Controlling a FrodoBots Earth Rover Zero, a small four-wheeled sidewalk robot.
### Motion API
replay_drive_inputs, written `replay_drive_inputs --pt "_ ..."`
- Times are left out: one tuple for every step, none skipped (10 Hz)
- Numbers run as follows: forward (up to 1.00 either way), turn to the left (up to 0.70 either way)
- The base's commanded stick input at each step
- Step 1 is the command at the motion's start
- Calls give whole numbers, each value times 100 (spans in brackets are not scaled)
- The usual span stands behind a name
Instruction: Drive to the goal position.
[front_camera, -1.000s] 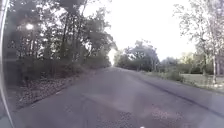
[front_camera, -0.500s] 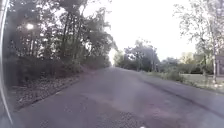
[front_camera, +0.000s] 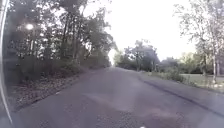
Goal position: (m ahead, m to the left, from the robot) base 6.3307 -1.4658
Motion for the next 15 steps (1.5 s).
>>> replay_drive_inputs --pt "6 0" --pt "6 0" --pt "6 0" --pt "6 0" --pt "6 0" --pt "6 0" --pt "6 0" --pt "6 0" --pt "6 0" --pt "5 0" --pt "5 0" --pt "6 0" --pt "6 0" --pt "6 0" --pt "6 0"
